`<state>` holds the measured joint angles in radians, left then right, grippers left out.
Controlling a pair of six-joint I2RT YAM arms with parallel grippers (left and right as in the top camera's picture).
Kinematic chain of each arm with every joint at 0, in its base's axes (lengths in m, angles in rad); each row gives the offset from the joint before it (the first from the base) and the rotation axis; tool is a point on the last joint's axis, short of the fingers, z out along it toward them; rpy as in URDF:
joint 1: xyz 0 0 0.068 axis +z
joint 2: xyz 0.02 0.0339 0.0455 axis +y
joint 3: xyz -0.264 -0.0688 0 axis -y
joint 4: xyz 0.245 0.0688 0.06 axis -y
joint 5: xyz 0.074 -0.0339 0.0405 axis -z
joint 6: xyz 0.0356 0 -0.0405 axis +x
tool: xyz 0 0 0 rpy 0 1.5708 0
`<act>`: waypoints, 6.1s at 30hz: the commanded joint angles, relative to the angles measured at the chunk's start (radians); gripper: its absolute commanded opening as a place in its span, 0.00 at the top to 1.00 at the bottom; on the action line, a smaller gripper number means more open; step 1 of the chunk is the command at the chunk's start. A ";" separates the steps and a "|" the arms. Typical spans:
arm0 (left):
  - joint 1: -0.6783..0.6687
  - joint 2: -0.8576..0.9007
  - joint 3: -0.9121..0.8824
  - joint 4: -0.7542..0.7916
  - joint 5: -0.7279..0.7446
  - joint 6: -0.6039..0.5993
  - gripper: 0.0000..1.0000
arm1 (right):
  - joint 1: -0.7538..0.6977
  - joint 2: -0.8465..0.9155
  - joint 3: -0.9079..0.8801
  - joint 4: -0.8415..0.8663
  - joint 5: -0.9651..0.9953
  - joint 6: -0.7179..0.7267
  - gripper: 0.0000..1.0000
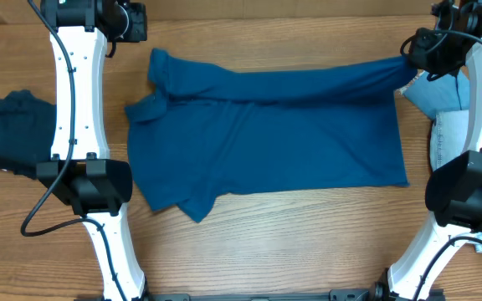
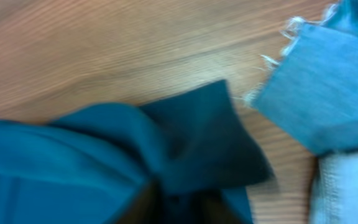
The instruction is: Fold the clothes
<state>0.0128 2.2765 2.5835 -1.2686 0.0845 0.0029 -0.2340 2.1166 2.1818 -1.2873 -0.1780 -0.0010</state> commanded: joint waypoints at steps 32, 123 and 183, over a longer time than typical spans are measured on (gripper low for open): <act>-0.025 0.202 -0.266 0.233 0.309 -0.085 0.56 | -0.002 0.038 -0.166 -0.026 -0.078 0.128 0.27; 0.020 0.147 0.209 0.064 0.302 -0.024 0.96 | 0.043 0.043 -0.190 0.031 -0.123 0.056 0.91; 0.052 -1.140 0.257 -0.166 -0.088 0.099 0.96 | -0.054 -1.028 0.131 -0.133 0.021 0.054 0.96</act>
<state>0.0597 1.1477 2.8368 -1.4517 0.0200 0.0822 -0.2874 1.0821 2.2913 -1.3960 -0.1558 0.0490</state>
